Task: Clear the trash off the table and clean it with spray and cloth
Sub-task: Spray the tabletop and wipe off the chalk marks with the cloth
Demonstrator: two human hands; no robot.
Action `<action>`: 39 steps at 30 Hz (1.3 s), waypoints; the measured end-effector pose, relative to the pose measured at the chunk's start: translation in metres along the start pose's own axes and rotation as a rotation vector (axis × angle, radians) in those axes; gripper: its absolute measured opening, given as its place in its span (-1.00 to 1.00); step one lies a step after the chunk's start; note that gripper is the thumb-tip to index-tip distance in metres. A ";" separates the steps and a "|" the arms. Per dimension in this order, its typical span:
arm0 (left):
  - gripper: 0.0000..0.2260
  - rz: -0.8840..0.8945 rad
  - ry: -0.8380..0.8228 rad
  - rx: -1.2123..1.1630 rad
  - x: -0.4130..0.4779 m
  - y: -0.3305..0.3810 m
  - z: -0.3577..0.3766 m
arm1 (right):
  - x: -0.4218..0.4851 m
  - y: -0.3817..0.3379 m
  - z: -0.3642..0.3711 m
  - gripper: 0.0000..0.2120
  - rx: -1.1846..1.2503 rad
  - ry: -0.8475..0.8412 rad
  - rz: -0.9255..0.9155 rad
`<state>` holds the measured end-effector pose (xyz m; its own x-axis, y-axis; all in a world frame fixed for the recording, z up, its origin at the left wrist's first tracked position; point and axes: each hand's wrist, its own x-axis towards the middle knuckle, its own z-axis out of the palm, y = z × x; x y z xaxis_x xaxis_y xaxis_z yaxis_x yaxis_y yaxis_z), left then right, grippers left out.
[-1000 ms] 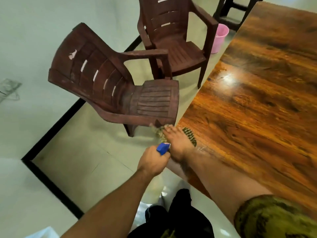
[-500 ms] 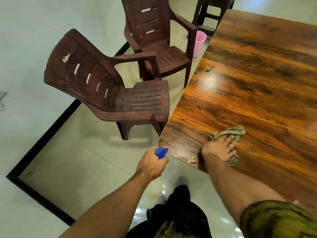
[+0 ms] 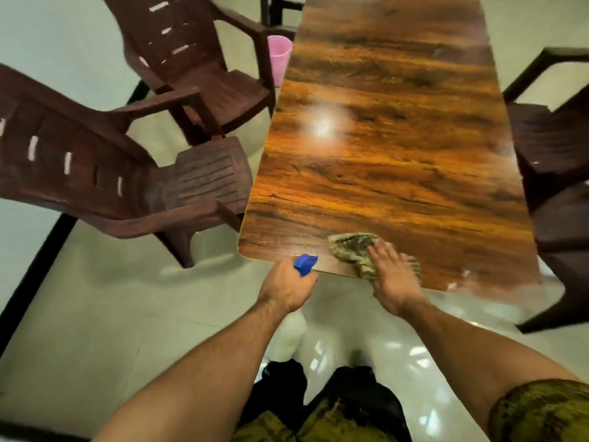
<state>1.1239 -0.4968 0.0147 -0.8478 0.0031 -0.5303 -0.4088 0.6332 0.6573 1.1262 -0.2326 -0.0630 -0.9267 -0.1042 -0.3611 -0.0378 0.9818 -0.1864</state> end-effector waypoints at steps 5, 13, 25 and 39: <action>-0.79 0.094 -0.156 0.074 0.003 0.050 0.062 | -0.024 0.044 -0.002 -0.30 0.190 0.051 0.579; -0.79 0.203 -0.203 0.126 -0.006 0.118 0.146 | -0.056 0.142 -0.006 -0.27 0.126 0.040 0.319; -0.88 0.178 -0.233 0.052 -0.012 0.140 0.212 | -0.053 0.255 -0.020 -0.55 0.921 0.529 1.140; -0.96 0.251 -0.261 0.118 0.000 0.017 0.130 | -0.054 0.088 0.023 -0.71 1.540 0.733 1.300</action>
<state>1.1607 -0.3860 -0.0440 -0.7962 0.3569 -0.4886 -0.1444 0.6722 0.7262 1.1818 -0.1437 -0.0805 -0.1237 0.7841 -0.6082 0.4802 -0.4891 -0.7282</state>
